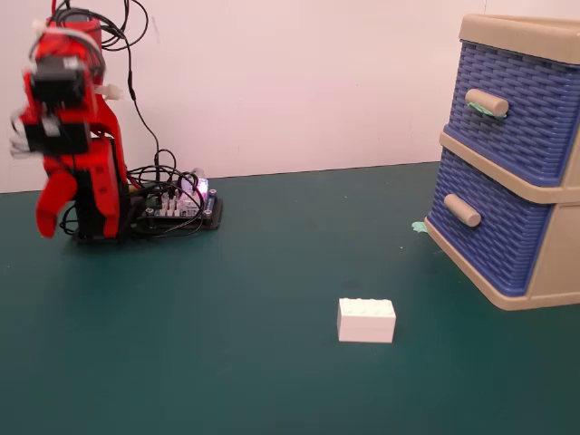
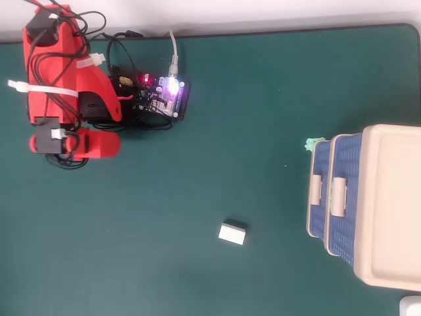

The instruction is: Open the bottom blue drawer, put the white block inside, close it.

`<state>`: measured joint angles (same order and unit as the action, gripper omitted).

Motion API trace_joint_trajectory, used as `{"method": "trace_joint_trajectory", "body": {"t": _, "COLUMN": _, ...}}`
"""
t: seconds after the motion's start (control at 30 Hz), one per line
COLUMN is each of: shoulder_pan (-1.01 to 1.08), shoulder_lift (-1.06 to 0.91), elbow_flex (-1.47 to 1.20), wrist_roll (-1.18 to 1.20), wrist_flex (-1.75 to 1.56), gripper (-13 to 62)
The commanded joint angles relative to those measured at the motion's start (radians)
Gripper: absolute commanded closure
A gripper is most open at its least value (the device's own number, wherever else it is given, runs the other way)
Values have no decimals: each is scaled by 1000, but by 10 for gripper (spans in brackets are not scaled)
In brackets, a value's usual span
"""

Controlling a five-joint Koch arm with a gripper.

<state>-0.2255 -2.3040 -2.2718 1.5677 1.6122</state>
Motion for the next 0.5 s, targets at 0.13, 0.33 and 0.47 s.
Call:
{"method": "trace_joint_trajectory", "body": {"t": 0.13, "shoulder_pan": -298, "shoulder_lift": -25, "elbow_flex": 310, "wrist_roll": 555, "wrist_flex": -101, "gripper": 155}}
{"method": "trace_joint_trajectory", "body": {"t": 0.33, "shoulder_pan": -847, "shoulder_lift": 216, "elbow_flex": 497, "wrist_roll": 1112, "wrist_flex": -506, "gripper": 154}}
{"method": "trace_joint_trajectory", "body": {"t": 0.47, "shoulder_pan": -969, "shoulder_lift": 319, "elbow_flex": 413, "wrist_roll": 1195, "wrist_flex": -825, "gripper": 157}}
